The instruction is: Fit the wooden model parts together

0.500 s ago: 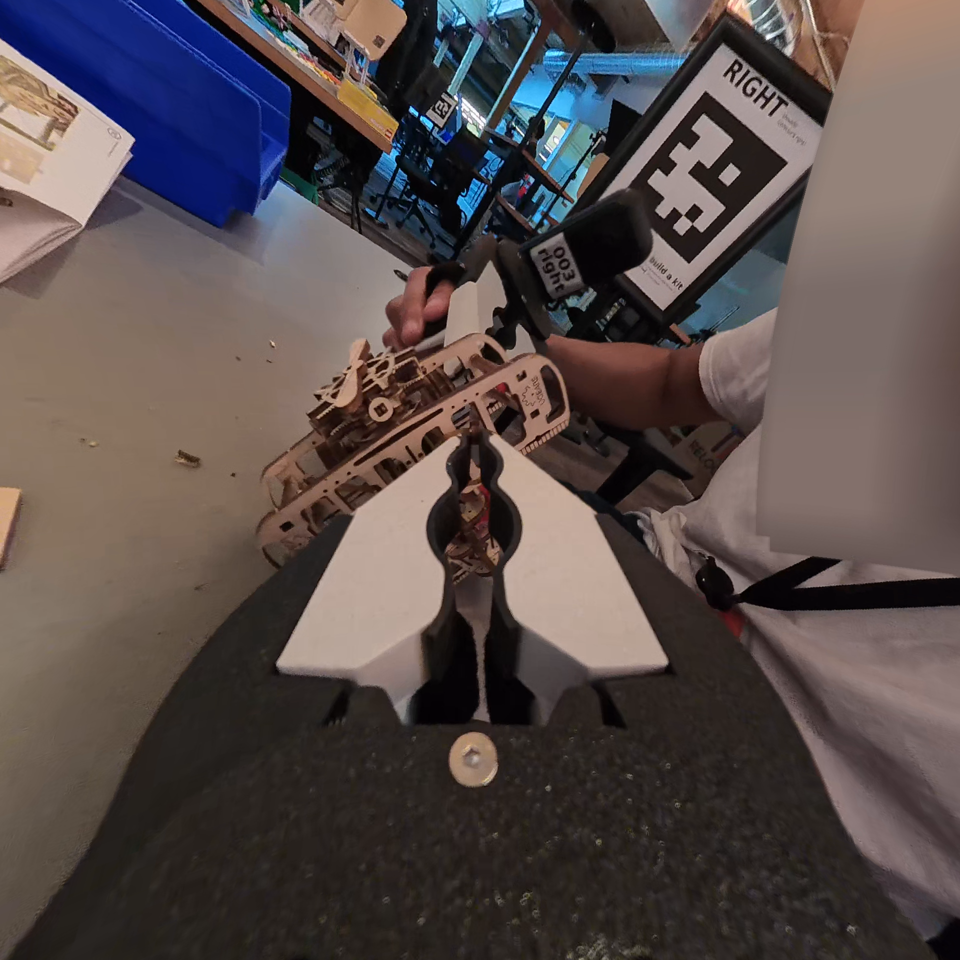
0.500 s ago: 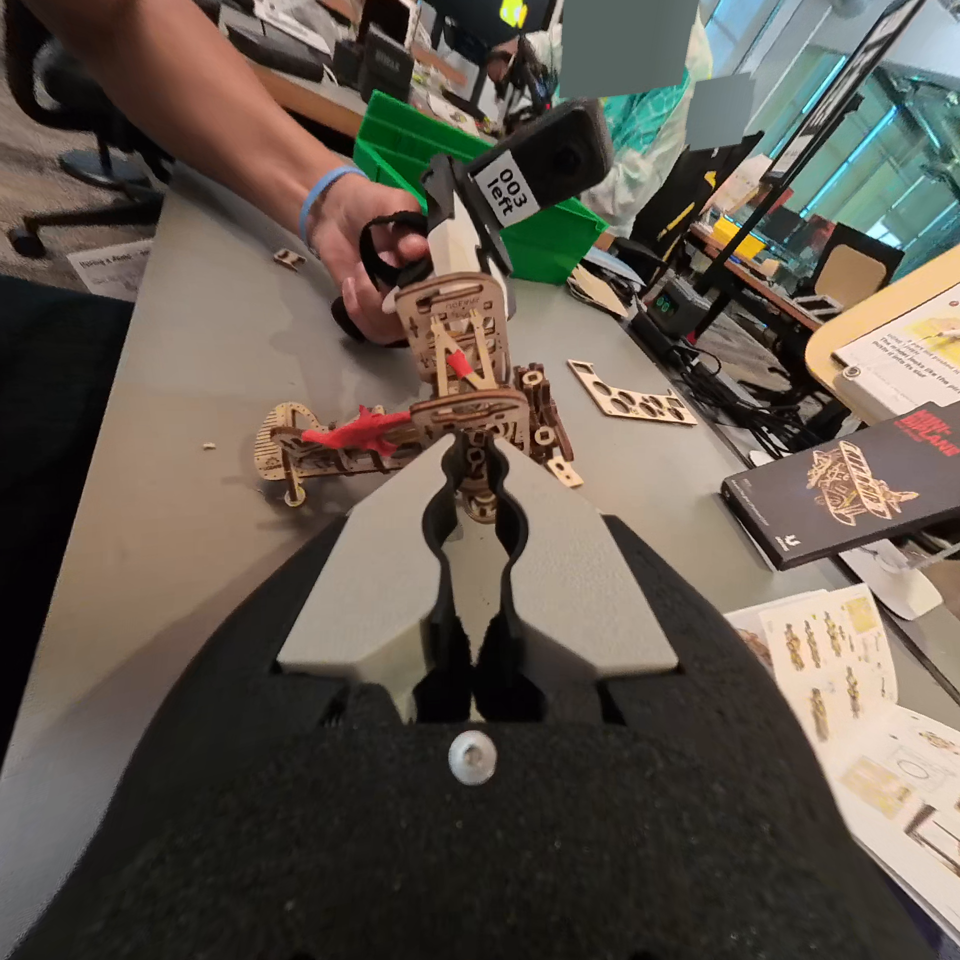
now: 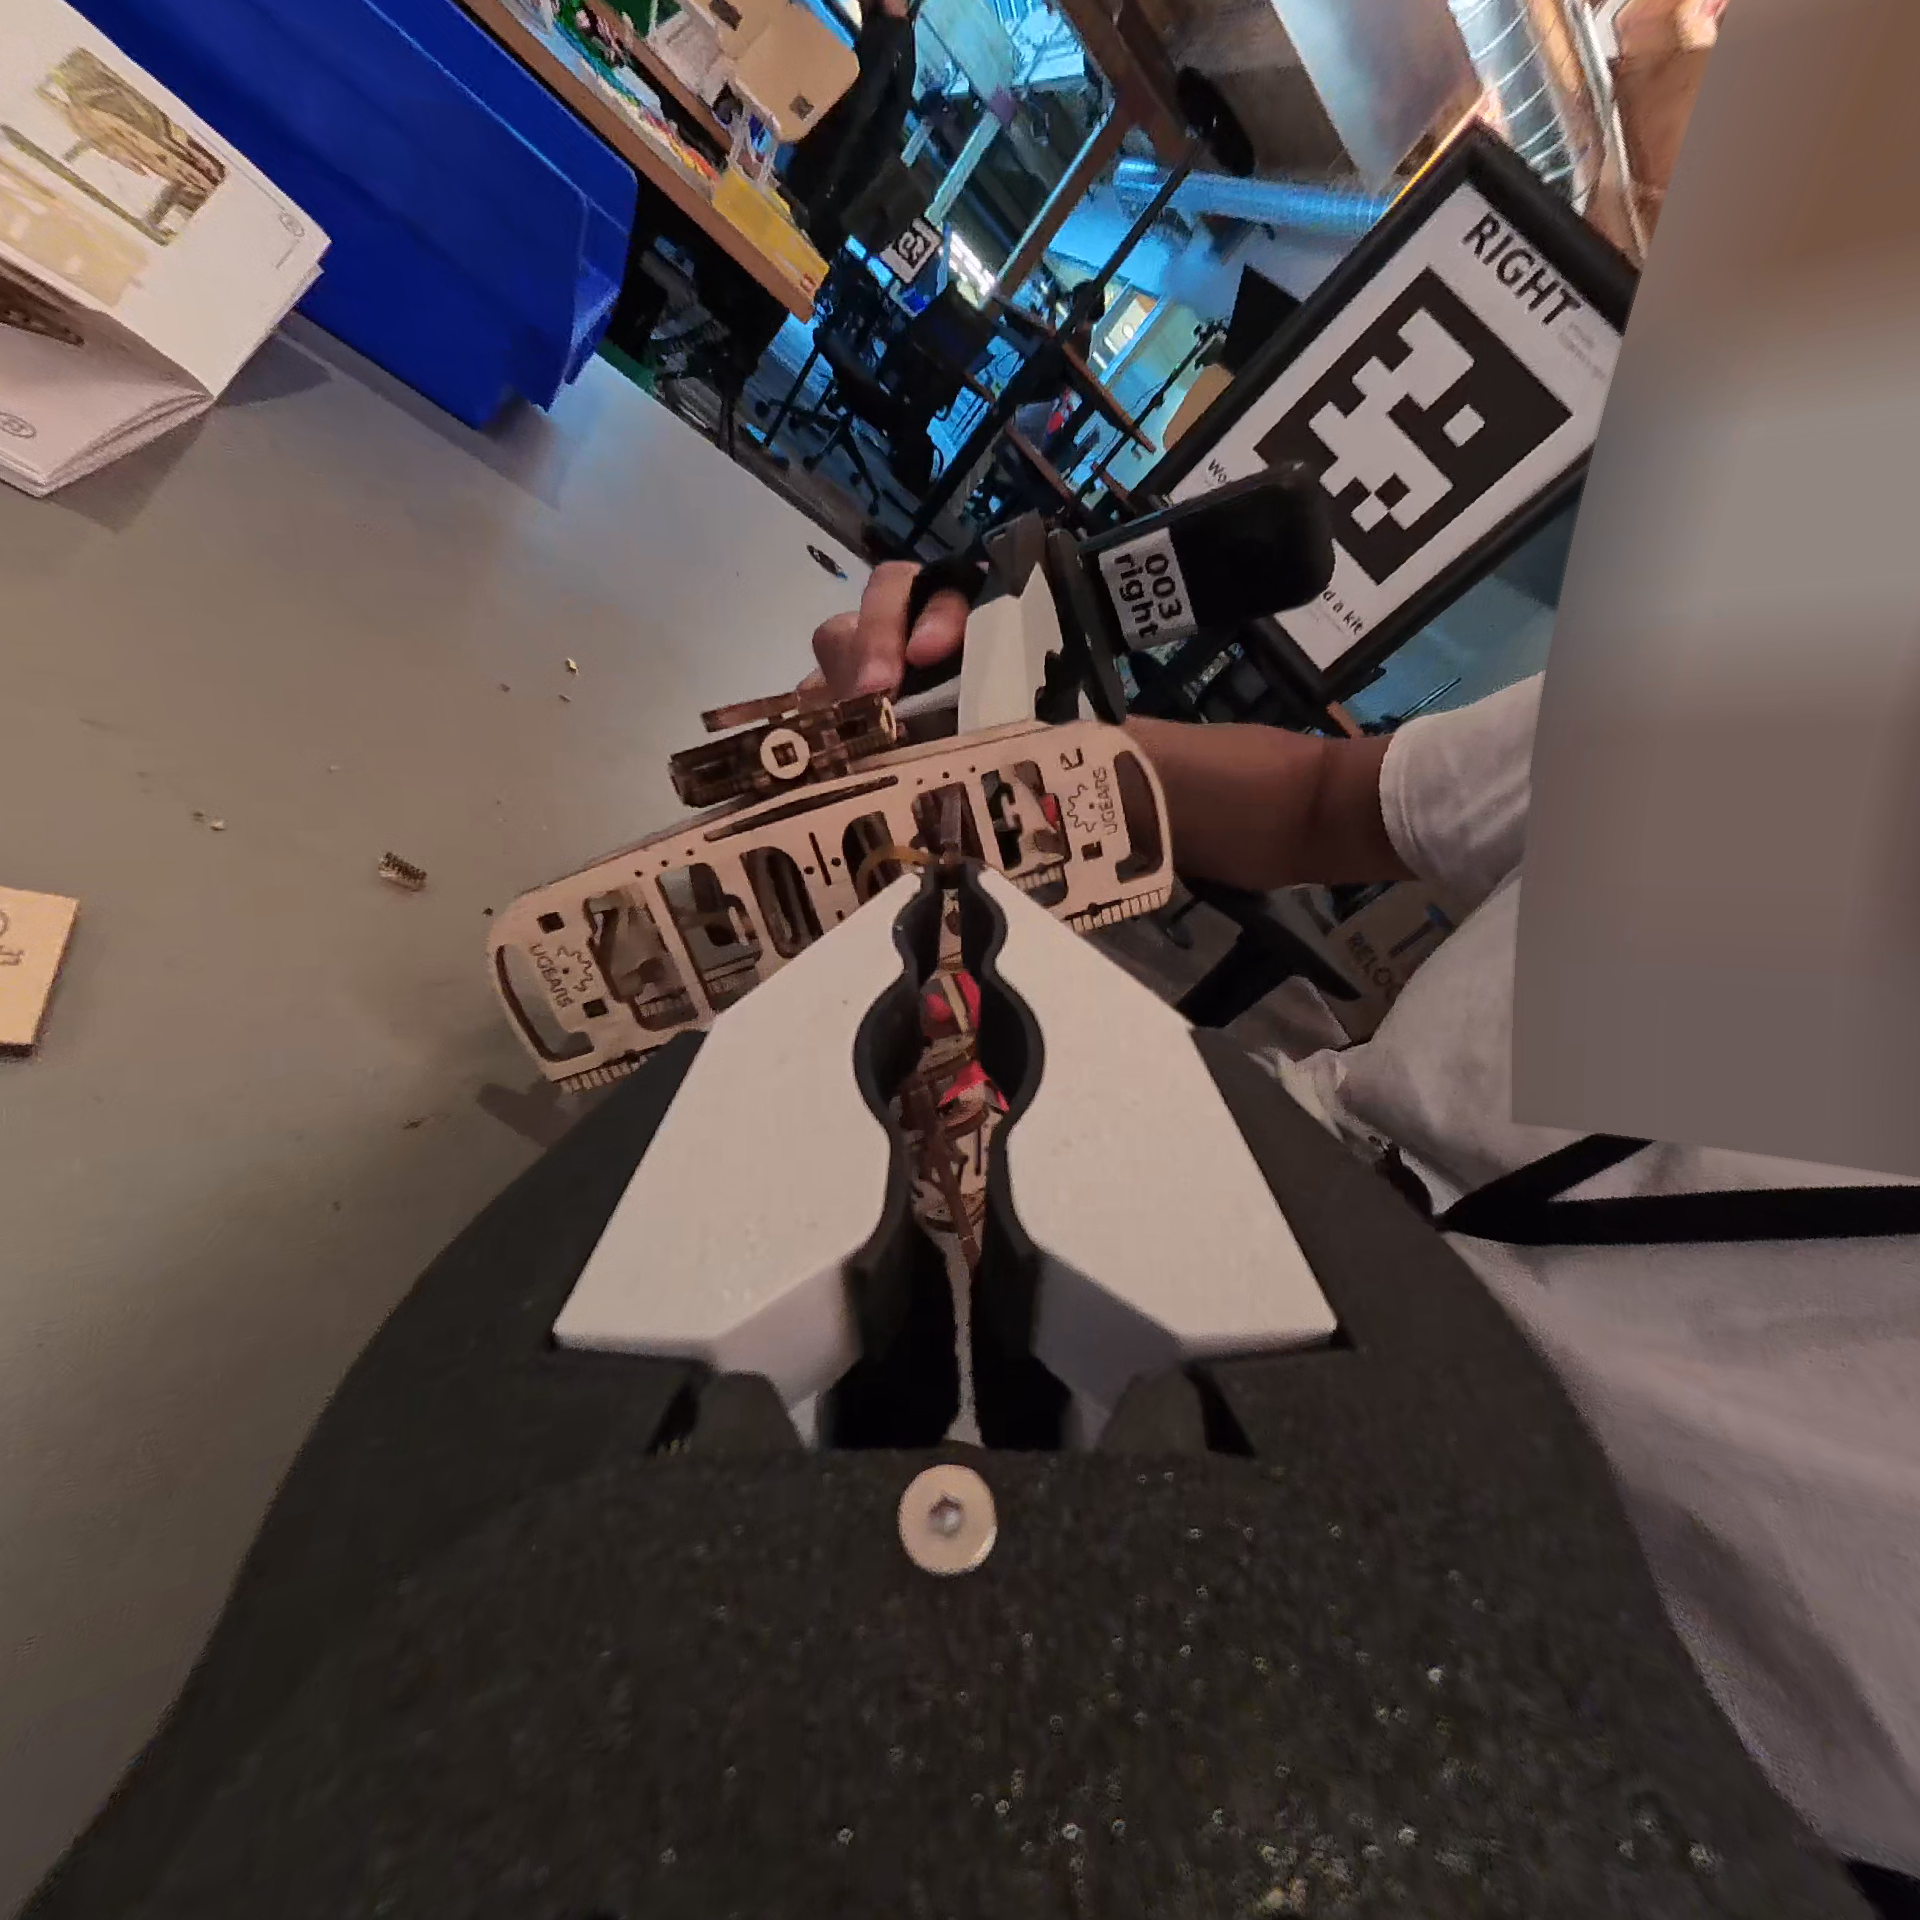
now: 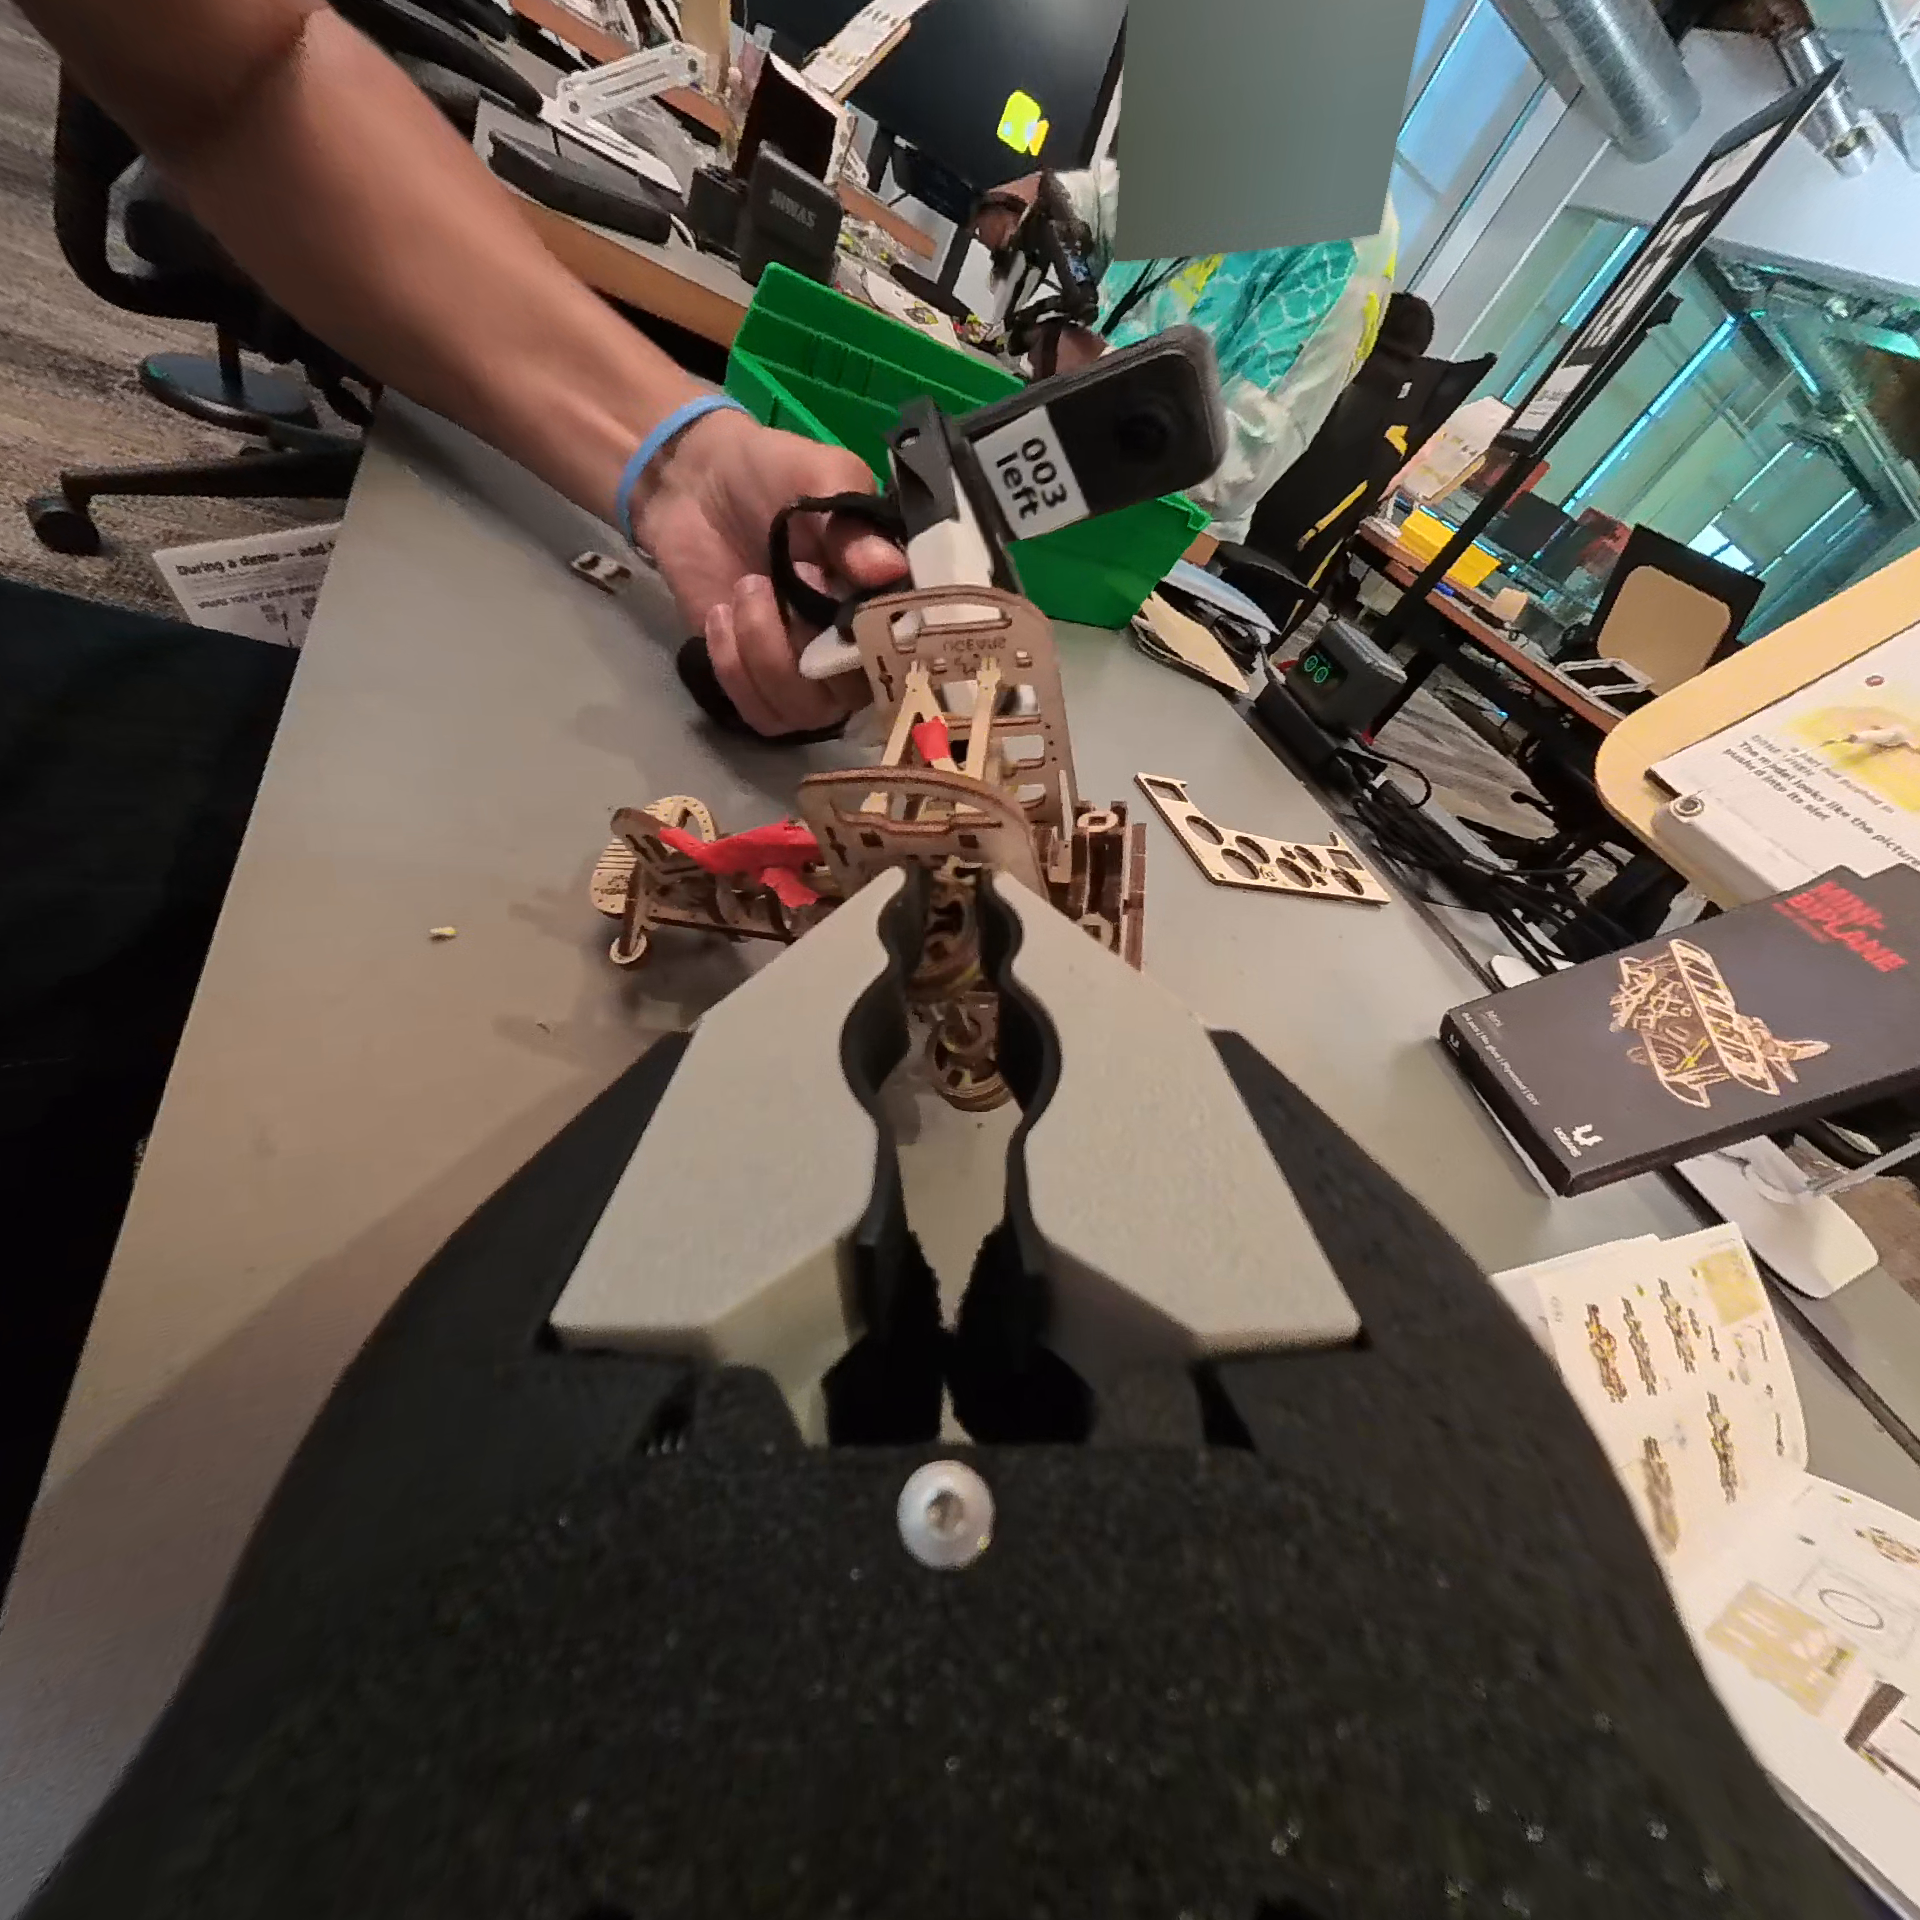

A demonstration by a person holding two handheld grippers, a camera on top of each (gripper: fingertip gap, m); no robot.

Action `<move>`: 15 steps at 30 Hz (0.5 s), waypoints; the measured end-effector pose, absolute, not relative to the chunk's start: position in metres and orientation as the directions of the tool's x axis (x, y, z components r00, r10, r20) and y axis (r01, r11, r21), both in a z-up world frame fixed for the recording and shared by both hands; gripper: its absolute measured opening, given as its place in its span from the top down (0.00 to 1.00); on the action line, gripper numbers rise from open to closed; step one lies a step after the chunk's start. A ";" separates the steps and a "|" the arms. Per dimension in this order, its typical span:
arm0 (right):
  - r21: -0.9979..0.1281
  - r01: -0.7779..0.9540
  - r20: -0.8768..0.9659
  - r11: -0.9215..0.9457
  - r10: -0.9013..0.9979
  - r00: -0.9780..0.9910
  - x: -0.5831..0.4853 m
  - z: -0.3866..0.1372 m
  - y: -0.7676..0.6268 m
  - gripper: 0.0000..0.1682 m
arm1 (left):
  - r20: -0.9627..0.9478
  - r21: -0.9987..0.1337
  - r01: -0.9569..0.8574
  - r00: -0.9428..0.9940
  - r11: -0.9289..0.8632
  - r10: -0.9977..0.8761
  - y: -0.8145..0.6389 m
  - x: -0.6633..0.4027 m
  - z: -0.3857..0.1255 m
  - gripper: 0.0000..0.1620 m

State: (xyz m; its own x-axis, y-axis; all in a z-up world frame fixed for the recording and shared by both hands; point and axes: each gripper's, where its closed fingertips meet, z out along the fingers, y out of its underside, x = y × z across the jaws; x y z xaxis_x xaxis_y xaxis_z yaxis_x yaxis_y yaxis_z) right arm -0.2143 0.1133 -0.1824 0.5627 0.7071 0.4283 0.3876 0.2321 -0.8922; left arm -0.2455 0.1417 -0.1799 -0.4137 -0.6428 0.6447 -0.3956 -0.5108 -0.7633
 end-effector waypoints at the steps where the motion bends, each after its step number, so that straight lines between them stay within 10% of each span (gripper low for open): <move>1: -0.890 0.392 0.430 0.232 0.710 0.557 -0.215 -0.183 0.112 0.96 | 0.641 -0.765 -0.405 -0.417 -0.500 -0.644 0.141 -0.245 -0.180 1.00; 15: -0.883 0.412 0.439 0.223 0.705 0.558 -0.222 -0.187 0.112 0.96 | 0.648 -0.749 -0.547 -0.488 -0.375 -0.584 0.136 -0.250 -0.177 1.00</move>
